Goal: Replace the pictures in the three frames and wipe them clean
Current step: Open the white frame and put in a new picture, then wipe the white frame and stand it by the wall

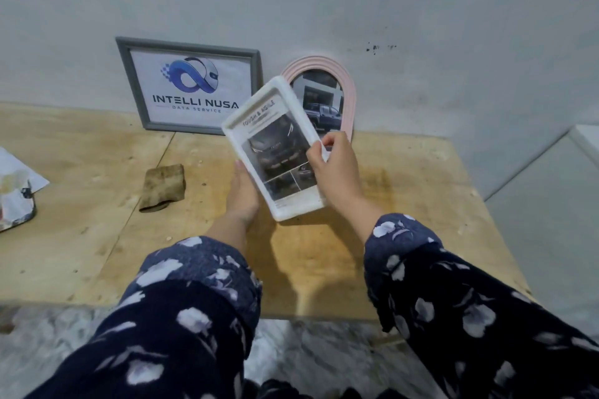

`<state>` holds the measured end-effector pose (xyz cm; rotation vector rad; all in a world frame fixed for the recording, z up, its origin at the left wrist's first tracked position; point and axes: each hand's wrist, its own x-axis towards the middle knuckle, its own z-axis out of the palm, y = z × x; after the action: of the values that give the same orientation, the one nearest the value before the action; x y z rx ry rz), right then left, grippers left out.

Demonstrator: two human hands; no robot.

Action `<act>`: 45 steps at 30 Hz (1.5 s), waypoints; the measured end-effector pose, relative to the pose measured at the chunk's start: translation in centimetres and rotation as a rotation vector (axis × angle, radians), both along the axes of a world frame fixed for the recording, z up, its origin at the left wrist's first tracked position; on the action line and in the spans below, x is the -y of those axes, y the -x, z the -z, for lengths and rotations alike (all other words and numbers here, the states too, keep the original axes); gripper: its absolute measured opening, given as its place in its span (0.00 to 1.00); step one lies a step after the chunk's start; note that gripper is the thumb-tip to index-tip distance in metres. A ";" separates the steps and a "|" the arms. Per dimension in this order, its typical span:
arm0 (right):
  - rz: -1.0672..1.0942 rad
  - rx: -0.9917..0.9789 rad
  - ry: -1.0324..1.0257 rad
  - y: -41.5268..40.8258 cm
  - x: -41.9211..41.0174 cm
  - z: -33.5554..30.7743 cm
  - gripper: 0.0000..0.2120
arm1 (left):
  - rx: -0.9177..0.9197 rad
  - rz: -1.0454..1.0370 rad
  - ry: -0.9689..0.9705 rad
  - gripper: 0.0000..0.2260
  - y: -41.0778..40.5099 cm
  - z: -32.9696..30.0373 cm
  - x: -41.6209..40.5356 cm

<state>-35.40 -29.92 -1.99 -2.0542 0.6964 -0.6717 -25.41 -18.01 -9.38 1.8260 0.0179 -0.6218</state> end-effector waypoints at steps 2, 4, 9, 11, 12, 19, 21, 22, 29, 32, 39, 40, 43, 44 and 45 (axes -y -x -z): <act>0.050 0.049 -0.233 -0.4 0.3 0.2 0.06 | 0.034 0.014 0.026 0.48 -0.4 0.0 0.3; 0.123 0.046 -0.380 -0.3 0.8 1.2 0.05 | 0.049 0.031 -0.009 0.48 -0.1 -1.1 0.3; 0.264 -0.064 -0.485 0.4 1.3 5.5 0.04 | 0.115 0.074 -0.162 0.38 0.8 -1.3 -0.1; 0.292 -0.122 -0.518 0.7 1.3 7.0 0.04 | 0.120 0.107 -0.185 0.34 1.1 -0.6 -0.2; 0.299 -0.142 -0.520 0.8 1.3 7.6 0.05 | 0.119 0.122 -0.197 0.33 1.2 -0.2 -0.3; 0.330 -0.431 -0.410 1.5 1.5 11.7 0.12 | 0.146 0.253 -0.367 0.17 0.9 3.1 -1.1; 0.318 -0.500 -0.374 1.8 1.5 12.4 0.13 | 0.180 0.289 -0.419 0.16 0.8 3.6 -1.2; 0.314 -0.528 -0.367 1.8 1.4 12.7 0.14 | 0.201 0.302 -0.438 0.16 0.8 3.8 -1.2; 0.250 -0.632 -0.266 1.8 1.6 12.9 0.21 | 0.288 0.241 -0.589 0.16 0.8 3.9 -0.8; 0.229 -0.632 -0.237 2.1 1.6 12.3 0.18 | 0.362 0.264 -0.801 0.18 1.2 3.2 -0.5; 0.174 -0.660 -0.024 0.8 0.1 10.0 0.17 | 0.382 0.324 -0.929 0.17 0.0 2.1 -2.8; 0.146 -0.659 -0.007 0.3 -0.3 9.7 0.17 | 0.387 0.316 -0.962 0.17 -0.3 1.9 -3.5; 0.037 -0.685 0.064 -1.8 -1.9 9.2 0.16 | 0.372 0.293 -1.013 0.20 -1.6 1.2 -6.2; 0.002 -0.694 0.084 -2.6 -2.5 9.1 0.16 | 0.350 0.273 -1.011 0.21 -2.2 1.1 -7.2; -0.030 -0.704 0.101 -3.3 -3.2 9.1 0.16 | 0.328 0.242 -1.013 0.22 -2.8 1.1 -8.2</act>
<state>-32.08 -26.71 -11.07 -2.3972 1.0290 0.0638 -22.63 -9.82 -10.45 2.9301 -0.1316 -0.4985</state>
